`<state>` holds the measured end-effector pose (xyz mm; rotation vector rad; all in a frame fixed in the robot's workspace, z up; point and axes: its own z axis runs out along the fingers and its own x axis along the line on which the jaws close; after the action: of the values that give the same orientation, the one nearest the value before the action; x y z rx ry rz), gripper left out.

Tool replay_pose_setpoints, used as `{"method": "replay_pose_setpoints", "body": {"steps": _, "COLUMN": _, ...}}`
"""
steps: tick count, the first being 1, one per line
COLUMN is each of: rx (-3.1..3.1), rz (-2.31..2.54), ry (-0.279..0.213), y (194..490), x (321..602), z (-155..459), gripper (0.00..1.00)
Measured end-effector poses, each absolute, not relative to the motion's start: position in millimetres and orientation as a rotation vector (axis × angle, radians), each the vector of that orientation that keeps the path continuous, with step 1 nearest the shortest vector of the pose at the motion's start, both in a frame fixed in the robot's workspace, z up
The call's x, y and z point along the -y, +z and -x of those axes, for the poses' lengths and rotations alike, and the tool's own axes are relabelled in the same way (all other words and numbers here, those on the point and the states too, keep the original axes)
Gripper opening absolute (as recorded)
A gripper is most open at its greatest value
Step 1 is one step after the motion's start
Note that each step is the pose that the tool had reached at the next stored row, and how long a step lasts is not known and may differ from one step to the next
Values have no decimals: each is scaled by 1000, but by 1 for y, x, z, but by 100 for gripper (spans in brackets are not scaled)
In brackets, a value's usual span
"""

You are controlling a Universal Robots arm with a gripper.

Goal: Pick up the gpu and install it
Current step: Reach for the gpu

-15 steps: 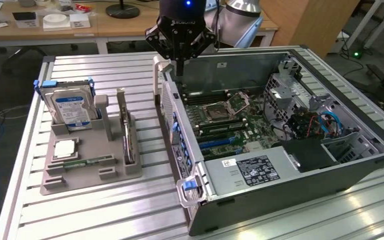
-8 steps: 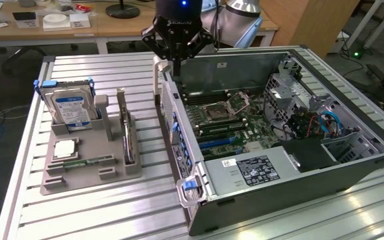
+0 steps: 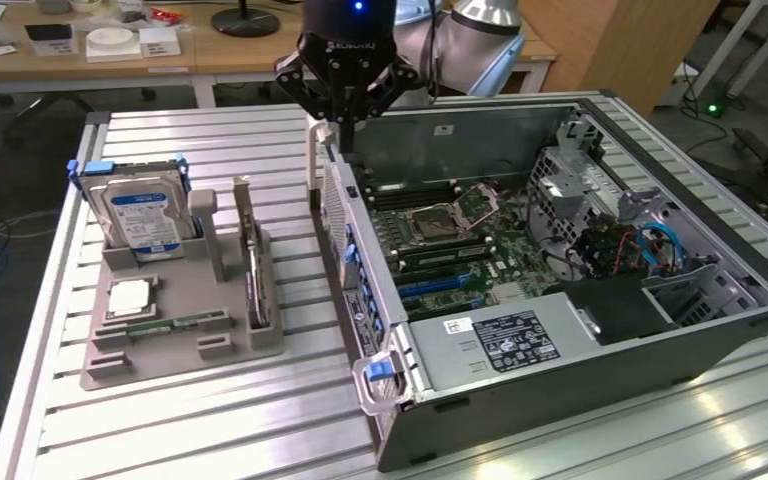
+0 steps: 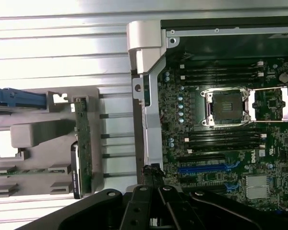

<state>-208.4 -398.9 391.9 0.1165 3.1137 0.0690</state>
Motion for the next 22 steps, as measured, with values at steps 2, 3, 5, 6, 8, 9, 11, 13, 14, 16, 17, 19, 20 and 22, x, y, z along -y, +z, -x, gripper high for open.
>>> {"method": "replay_pose_setpoints", "body": {"steps": 2, "rx": -3114, "rz": -117, "ry": 69, "y": 392, "x": 399, "z": 210, "gripper": 11}}
{"method": "replay_pose_setpoints", "body": {"steps": 3, "rx": -3114, "rz": -117, "ry": 69, "y": 392, "x": 399, "z": 211, "gripper": 11}}
{"method": "replay_pose_setpoints", "body": {"steps": 5, "rx": -3114, "rz": -117, "ry": 69, "y": 392, "x": 399, "z": 213, "gripper": 11}}
{"method": "replay_pose_setpoints", "body": {"steps": 6, "rx": -3114, "rz": -117, "ry": 69, "y": 392, "x": 399, "z": 214, "gripper": 11}}
{"method": "replay_pose_setpoints", "body": {"steps": 8, "rx": -3114, "rz": -117, "ry": 69, "y": 392, "x": 399, "z": 216, "gripper": 11}}
{"method": "replay_pose_setpoints", "body": {"steps": 9, "rx": -3114, "rz": -117, "ry": 69, "y": 392, "x": 399, "z": 217, "gripper": 11}}
{"method": "replay_pose_setpoints", "body": {"steps": 11, "rx": -3114, "rz": -117, "ry": 69, "y": 392, "x": 399, "z": 218, "gripper": 11}}
{"method": "replay_pose_setpoints", "body": {"steps": 13, "rx": -3114, "rz": -117, "ry": 69, "y": 392, "x": 399, "z": 220, "gripper": 11}}
{"method": "replay_pose_setpoints", "body": {"steps": 14, "rx": -3114, "rz": -117, "ry": 69, "y": 392, "x": 399, "z": 221, "gripper": 11}}
{"method": "replay_pose_setpoints", "body": {"steps": 16, "rx": -3114, "rz": -117, "ry": 69, "y": 392, "x": 399, "z": 222, "gripper": 11}}
{"method": "replay_pose_setpoints", "body": {"steps": 17, "rx": -3114, "rz": -117, "ry": 69, "y": 392, "x": 399, "z": 223, "gripper": 11}}
{"method": "replay_pose_setpoints", "body": {"steps": 19, "rx": -3114, "rz": -117, "ry": 69, "y": 392, "x": 399, "z": 225, "gripper": 11}}
{"method": "replay_pose_setpoints", "body": {"steps": 20, "rx": -3114, "rz": -117, "ry": 69, "y": 392, "x": 399, "z": 226, "gripper": 11}}
{"method": "replay_pose_setpoints", "body": {"steps": 22, "rx": -3114, "rz": -117, "ry": 69, "y": 392, "x": 399, "z": 228, "gripper": 11}}
